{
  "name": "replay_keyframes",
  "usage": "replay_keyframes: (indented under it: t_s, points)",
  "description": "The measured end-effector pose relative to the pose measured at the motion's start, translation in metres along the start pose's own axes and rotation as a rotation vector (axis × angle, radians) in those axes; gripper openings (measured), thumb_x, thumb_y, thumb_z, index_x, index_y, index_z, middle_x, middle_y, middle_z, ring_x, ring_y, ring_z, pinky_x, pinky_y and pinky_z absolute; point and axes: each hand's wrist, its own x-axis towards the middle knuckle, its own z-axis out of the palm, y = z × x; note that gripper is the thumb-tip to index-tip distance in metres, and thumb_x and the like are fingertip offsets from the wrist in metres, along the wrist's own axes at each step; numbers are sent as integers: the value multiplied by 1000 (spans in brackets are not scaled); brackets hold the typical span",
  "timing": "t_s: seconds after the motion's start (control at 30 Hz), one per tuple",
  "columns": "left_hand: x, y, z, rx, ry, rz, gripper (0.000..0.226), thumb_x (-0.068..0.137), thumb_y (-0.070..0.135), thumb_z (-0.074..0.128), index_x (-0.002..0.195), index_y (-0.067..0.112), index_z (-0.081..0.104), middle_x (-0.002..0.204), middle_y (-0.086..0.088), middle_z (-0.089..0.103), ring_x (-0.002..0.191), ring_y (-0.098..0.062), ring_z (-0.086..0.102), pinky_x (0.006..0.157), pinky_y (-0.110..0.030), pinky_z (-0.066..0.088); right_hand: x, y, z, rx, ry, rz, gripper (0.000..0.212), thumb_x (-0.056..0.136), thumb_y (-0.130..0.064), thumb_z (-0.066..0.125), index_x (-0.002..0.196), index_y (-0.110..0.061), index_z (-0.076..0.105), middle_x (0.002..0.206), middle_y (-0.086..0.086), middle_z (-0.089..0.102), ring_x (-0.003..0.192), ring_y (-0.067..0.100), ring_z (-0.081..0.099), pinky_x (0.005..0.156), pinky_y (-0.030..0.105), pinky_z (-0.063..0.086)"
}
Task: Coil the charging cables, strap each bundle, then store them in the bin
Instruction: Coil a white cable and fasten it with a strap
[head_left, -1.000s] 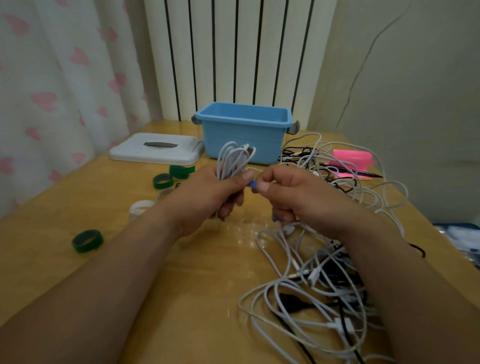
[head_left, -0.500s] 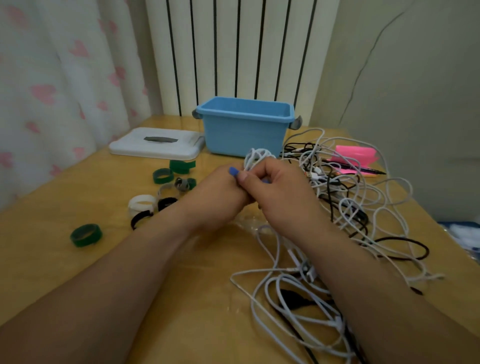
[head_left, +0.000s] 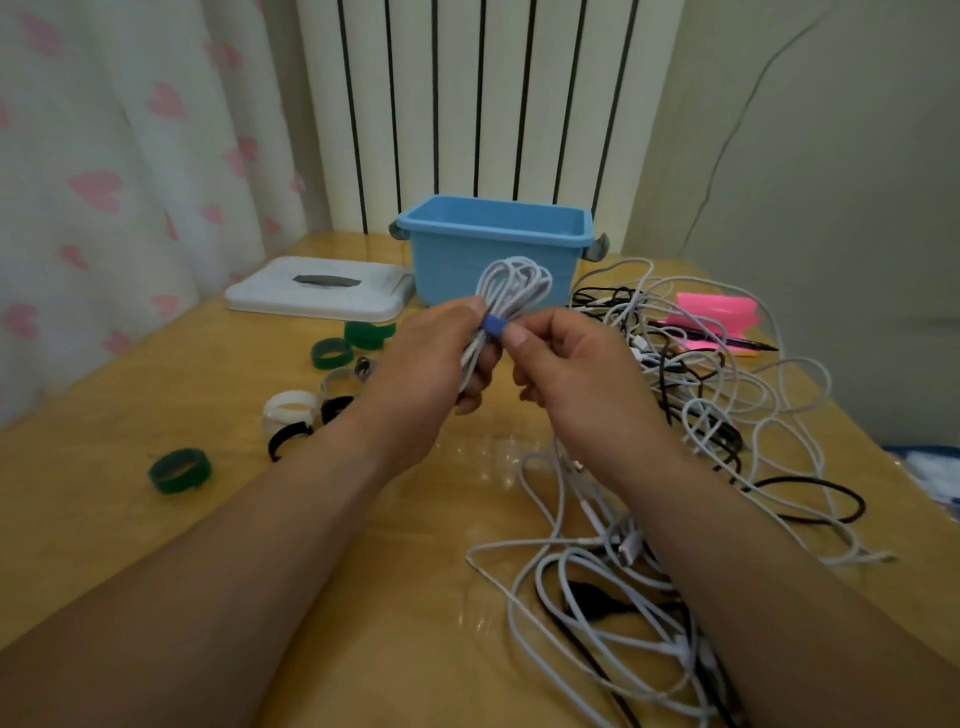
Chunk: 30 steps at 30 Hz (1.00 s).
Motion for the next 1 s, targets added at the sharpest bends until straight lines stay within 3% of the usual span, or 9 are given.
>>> replay_keyframes:
  t_s: [0.13, 0.27, 0.4, 0.53, 0.67, 0.77, 0.87, 0.93, 1.0]
  points:
    - [-2, 2, -3, -19, -66, 46, 35, 114, 22, 34, 98, 9, 63, 67, -9, 51, 51, -16, 36, 47, -29, 25, 3, 5, -3, 55, 4, 39, 16, 102, -30, 70, 95, -16, 69, 67, -8, 62, 59, 6, 54, 62, 35, 42]
    - [0, 1, -8, -164, -188, 5, 42, 116, 24, 33, 137, 14, 68, 62, -9, 46, 47, -16, 32, 43, -26, 23, 3, 4, -8, 327, -199, 73, 17, 103, -23, 66, 118, -15, 70, 66, -6, 55, 63, 13, 45, 52, 27, 35]
    - [0, 2, -11, -249, -320, -45, 41, 118, 31, 37, 152, 22, 58, 63, -11, 45, 42, -14, 33, 37, -22, 31, 1, 3, -11, 447, -337, 89, 19, 94, -27, 66, 109, -17, 72, 67, -3, 51, 54, 4, 43, 51, 22, 34]
    - [-1, 3, -9, -279, -342, -48, 40, 118, 33, 39, 147, 20, 61, 64, -11, 44, 41, -14, 35, 37, -22, 31, 0, 2, -11, 522, -329, 100, 9, 93, -23, 66, 98, -17, 70, 65, -3, 54, 51, 3, 43, 51, 21, 36]
    - [-2, 6, 1, -270, -257, -77, 37, 114, 35, 46, 110, 14, 76, 66, -13, 55, 49, -21, 49, 44, -28, 43, 1, 4, -9, 530, -251, 72, 7, 101, -14, 65, 103, -8, 67, 67, 0, 61, 55, 10, 50, 51, 23, 35]
    - [0, 4, 4, -62, -124, -80, 43, 114, 44, 47, 113, 7, 69, 81, -17, 67, 67, -32, 66, 56, -37, 57, 3, 5, -6, 468, -142, 70, 12, 100, -15, 69, 91, -9, 63, 64, 4, 57, 52, 17, 50, 48, 25, 36]
    - [-2, 1, 7, 98, 55, 63, 25, 114, 36, 47, 121, 14, 58, 102, -16, 71, 81, -39, 72, 65, -50, 66, 6, 4, -4, 388, -7, 101, 27, 99, -16, 71, 74, -19, 61, 59, -4, 51, 51, 11, 42, 50, 27, 36]
    - [-5, -3, 10, 303, 48, 200, 13, 109, 24, 56, 122, 21, 55, 109, -4, 68, 87, -24, 72, 74, -46, 66, 7, 4, -5, 369, 61, 127, 33, 98, -19, 73, 67, -22, 63, 57, -4, 51, 51, 11, 42, 50, 28, 36]
    - [-7, -10, 13, 578, 23, 310, 28, 101, 22, 67, 124, 27, 52, 113, 8, 63, 93, -8, 67, 76, -31, 61, 6, 3, -5, 360, 94, 152, 36, 97, -21, 75, 63, -22, 65, 56, -3, 51, 49, 12, 43, 50, 28, 37]
